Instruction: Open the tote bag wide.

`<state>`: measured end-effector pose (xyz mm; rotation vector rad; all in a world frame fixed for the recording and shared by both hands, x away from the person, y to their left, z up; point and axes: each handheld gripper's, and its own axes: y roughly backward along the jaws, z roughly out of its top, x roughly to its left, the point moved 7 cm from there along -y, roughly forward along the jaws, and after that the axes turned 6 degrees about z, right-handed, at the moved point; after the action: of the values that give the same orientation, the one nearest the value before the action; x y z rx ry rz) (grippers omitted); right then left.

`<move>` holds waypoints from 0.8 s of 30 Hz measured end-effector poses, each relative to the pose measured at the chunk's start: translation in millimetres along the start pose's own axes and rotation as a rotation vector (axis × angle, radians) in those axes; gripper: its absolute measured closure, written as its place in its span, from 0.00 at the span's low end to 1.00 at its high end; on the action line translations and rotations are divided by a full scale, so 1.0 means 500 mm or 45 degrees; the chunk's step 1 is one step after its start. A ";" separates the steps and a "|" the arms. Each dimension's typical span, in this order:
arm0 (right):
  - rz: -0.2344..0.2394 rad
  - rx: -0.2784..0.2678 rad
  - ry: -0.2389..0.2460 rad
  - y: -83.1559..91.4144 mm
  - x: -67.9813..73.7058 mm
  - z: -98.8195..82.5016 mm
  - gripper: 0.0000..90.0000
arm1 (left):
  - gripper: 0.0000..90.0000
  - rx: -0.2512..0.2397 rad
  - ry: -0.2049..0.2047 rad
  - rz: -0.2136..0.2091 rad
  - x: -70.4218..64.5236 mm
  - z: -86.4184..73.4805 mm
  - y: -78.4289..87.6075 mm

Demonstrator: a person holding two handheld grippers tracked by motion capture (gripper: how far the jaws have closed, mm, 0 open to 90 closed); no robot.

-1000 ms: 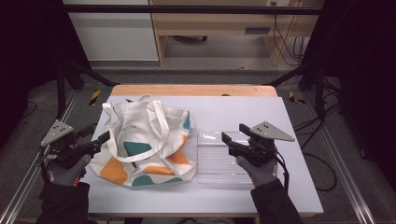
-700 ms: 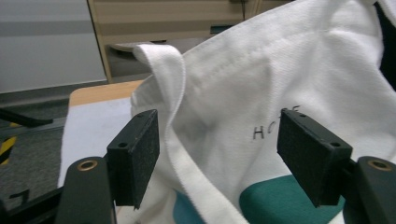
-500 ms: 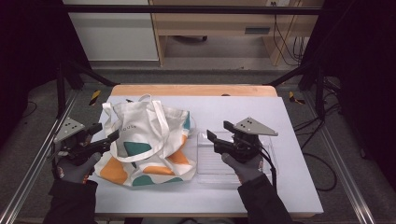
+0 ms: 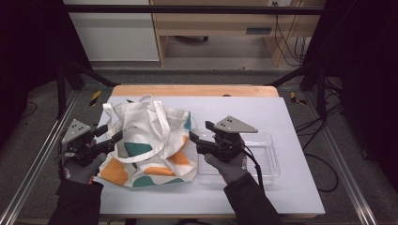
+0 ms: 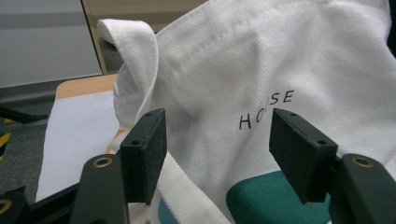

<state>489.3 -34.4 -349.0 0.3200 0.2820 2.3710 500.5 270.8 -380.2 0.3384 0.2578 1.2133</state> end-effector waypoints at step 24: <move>0.147 0.072 0.005 -0.105 0.086 0.013 0.56 | 0.88 0.079 -0.048 -0.049 -0.021 -0.026 -0.031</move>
<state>493.7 33.3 -351.7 0.3673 0.3407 2.4811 505.9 257.5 -398.0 0.4077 0.2684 1.1614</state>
